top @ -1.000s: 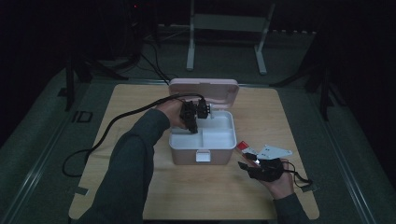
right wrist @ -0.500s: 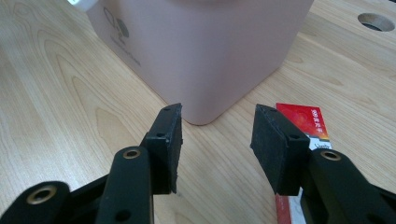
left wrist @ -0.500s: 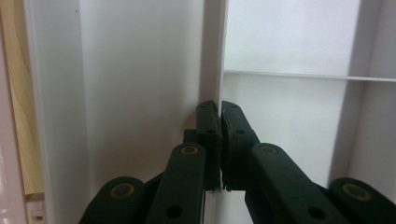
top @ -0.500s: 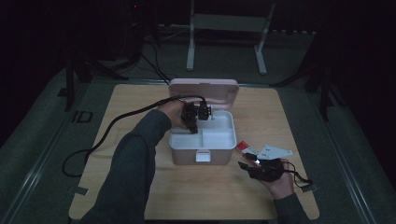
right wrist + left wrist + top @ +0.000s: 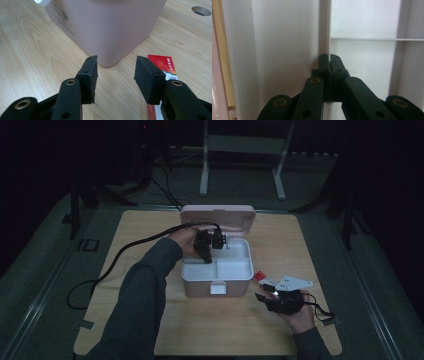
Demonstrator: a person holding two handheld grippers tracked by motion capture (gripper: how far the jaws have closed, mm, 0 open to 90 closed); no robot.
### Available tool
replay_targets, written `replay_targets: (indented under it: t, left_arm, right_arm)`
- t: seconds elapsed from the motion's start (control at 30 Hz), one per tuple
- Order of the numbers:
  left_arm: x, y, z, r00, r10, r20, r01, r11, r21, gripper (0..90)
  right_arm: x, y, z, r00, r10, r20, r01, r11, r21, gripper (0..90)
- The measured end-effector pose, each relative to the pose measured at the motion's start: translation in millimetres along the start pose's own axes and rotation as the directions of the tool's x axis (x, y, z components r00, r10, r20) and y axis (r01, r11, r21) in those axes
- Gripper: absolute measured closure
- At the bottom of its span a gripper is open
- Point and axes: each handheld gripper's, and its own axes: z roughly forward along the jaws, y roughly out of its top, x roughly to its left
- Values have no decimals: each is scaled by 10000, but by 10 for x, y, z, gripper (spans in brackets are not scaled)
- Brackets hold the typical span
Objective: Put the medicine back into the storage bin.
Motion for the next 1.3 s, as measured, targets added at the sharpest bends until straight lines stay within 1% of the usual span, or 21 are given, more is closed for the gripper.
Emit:
replay_targets:
  t: [0.03, 0.07, 0.1, 0.17, 0.23, 0.27, 0.37, 0.43, 0.57, 0.6, 0.67, 0.73, 0.77, 1.03, 1.13, 1.2, 1.27, 1.3]
  left_arm:
    - [26, 9, -13, 9990, 423, -142, -423, 9991, 47, 889]
    - [11, 2, -12, 9998, 210, -68, -210, 9998, 5, 890]
    - [23, 4, -18, 9990, 429, -148, -429, 9991, -11, 890]
    - [18, 0, -26, 9990, 406, -184, -408, 9991, -63, 890]
    - [11, -2, -40, 9983, 506, -303, -508, 9987, -47, 890]
    - [-2, -9, -41, 9992, 315, -247, -317, 9995, -90, 890]
    - [-13, -14, -70, 9991, 260, -334, -265, 9995, -154, 890]
    - [4, -10, -101, 9972, 586, -468, -594, 9981, -168, 890]
    - [-7, -27, -151, 9979, 423, -483, -441, 9983, -370, 891]
    - [-2, -30, -166, 9966, 559, -597, -584, 9975, -406, 891]
    - [-10, -40, -187, 9962, 550, -676, -584, 9971, -481, 891]
    - [-15, -50, -207, 9967, 489, -653, -528, 9968, -594, 892]
    - [-18, -51, -215, 9958, 531, -742, -578, 9964, -625, 892]
    - [-33, -101, -324, 9969, 438, -647, -498, 9943, -945, 892]
    - [-64, -142, -376, 9971, 343, -672, -414, 9934, -1071, 892]
    - [-78, -166, -415, 9976, 326, -607, -393, 9929, -1120, 891]
    - [-96, -187, -446, 9970, 376, -670, -454, 9920, -1176, 892]
    - [-108, -202, -463, 9973, 383, -621, -457, 9915, -1220, 891]
  right_arm:
    - [-2, 0, -1, 10000, -7, 0, 7, 10000, -7, 525]
    - [-2, -1, -1, 10000, -2, 0, 2, 10000, -7, 525]
    - [-3, -1, -1, 10000, 6, 0, -6, 10000, -7, 525]
    - [-2, -2, 0, 10000, 5, 1, -5, 10000, -3, 525]
    - [-3, -2, 3, 10000, 10, -1, -10, 10000, -3, 525]
    - [-2, -2, 4, 10000, 18, -4, -18, 10000, 7, 525]
    - [1, -4, 9, 10000, 13, -30, -13, 10000, 23, 527]
    - [4, -4, 11, 10000, 36, -27, -36, 10000, 38, 527]
    - [4, -4, 12, 10000, 39, -21, -39, 10000, 50, 528]
    - [4, -5, 12, 10000, 32, -19, -31, 10000, 48, 528]
    - [3, -5, 13, 10000, 41, -26, -41, 10000, 31, 528]
    - [2, -6, 13, 10000, 36, -18, -36, 10000, 44, 528]
    - [2, -7, 14, 10000, 38, -21, -38, 10000, 39, 527]
    - [-1, -10, 12, 10000, 67, -4, -67, 10000, 30, 527]
    - [-6, -13, 11, 10000, 72, -4, -72, 10000, 9, 528]
    - [-8, -15, 10, 10000, 75, 1, -75, 10000, 23, 527]
    - [-10, -17, 11, 10000, 84, 9, -84, 10000, 23, 527]
    - [-10, -18, 10, 10000, 82, 14, -82, 10000, 29, 527]
